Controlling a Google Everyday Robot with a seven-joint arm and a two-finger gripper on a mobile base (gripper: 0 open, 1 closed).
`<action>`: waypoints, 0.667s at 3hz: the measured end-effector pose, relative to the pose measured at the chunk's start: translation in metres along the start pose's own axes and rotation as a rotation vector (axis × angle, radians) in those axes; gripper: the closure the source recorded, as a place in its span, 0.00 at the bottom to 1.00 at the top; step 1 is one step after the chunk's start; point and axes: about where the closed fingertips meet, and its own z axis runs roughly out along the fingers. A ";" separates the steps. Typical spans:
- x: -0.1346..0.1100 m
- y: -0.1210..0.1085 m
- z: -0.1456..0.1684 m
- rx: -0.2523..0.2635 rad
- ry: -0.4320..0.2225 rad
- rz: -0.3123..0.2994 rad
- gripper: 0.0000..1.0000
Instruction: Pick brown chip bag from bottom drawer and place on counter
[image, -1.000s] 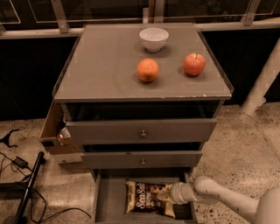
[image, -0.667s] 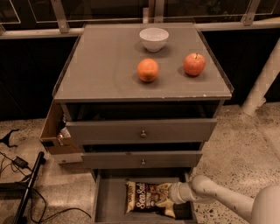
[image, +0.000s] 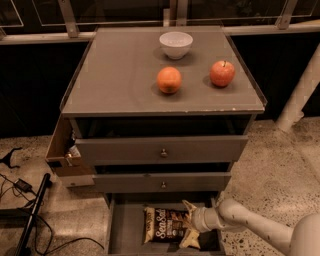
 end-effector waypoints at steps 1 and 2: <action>0.003 0.003 -0.009 0.025 0.009 -0.010 0.00; 0.014 0.002 -0.013 0.095 0.001 -0.051 0.00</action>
Offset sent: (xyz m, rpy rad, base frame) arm -0.0069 -0.0337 -0.0011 -0.0394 -0.1613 -0.0577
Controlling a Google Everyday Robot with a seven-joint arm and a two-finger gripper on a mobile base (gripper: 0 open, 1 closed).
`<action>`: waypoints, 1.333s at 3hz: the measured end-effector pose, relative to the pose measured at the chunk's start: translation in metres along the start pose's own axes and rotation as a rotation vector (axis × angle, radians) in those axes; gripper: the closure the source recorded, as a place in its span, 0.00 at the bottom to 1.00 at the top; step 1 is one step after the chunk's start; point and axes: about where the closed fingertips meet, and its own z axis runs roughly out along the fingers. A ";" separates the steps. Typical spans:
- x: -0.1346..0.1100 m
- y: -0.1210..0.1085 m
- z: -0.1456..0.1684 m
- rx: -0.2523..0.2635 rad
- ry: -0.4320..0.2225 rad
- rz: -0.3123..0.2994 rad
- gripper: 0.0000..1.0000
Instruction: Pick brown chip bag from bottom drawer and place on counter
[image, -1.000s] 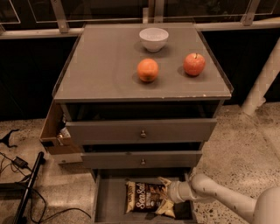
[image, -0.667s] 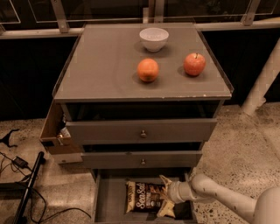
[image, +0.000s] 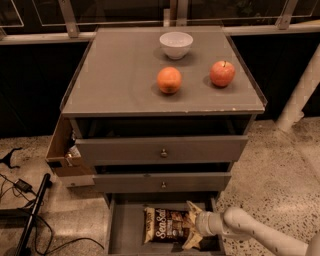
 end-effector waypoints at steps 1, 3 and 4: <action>0.008 -0.004 0.003 0.043 -0.017 -0.022 0.00; 0.030 -0.013 0.037 0.056 -0.057 -0.008 0.08; 0.042 -0.016 0.056 0.040 -0.063 0.012 0.04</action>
Offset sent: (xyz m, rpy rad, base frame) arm 0.0258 -0.0064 -0.0387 0.0439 -0.0936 -0.0439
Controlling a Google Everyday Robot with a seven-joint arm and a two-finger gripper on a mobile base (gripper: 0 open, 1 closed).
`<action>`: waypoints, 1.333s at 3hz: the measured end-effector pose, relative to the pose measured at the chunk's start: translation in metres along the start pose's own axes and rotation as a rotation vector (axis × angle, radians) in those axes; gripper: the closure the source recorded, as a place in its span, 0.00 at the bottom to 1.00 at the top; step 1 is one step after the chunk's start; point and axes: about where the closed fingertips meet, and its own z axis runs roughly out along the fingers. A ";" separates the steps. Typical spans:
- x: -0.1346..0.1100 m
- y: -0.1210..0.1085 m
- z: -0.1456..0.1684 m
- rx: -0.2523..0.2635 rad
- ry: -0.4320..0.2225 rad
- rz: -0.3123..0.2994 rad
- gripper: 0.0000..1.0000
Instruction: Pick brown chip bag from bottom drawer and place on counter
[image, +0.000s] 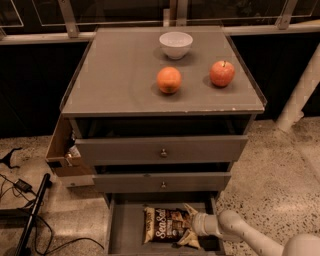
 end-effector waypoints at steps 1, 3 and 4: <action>0.014 0.002 0.022 -0.032 0.000 0.025 0.01; 0.028 0.005 0.047 -0.063 0.001 0.040 0.29; 0.028 0.005 0.047 -0.063 0.001 0.040 0.52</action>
Offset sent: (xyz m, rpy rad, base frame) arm 0.0124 0.0254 -0.0764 0.0172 0.1024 0.0403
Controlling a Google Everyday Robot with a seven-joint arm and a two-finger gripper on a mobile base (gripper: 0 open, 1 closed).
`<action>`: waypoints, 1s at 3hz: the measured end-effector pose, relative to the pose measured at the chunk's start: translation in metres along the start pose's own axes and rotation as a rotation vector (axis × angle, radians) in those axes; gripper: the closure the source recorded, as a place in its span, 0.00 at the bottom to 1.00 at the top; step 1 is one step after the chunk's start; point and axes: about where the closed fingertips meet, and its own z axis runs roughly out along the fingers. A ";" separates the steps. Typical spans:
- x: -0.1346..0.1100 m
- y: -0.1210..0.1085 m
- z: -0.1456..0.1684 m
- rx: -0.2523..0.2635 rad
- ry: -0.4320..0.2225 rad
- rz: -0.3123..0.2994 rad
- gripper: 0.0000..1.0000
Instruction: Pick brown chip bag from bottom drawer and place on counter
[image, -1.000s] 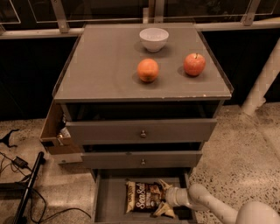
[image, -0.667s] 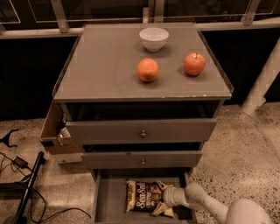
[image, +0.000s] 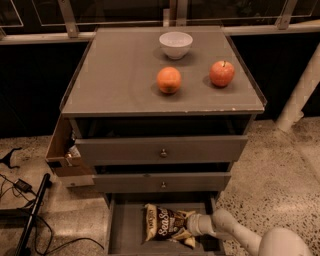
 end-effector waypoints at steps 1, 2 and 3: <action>0.000 0.000 0.000 0.000 0.000 0.000 0.83; 0.000 0.000 0.000 0.000 0.000 0.000 1.00; -0.003 0.000 -0.003 0.000 0.000 0.000 1.00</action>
Offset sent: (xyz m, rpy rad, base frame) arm 0.0000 0.0000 0.0000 0.0000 0.0000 0.0000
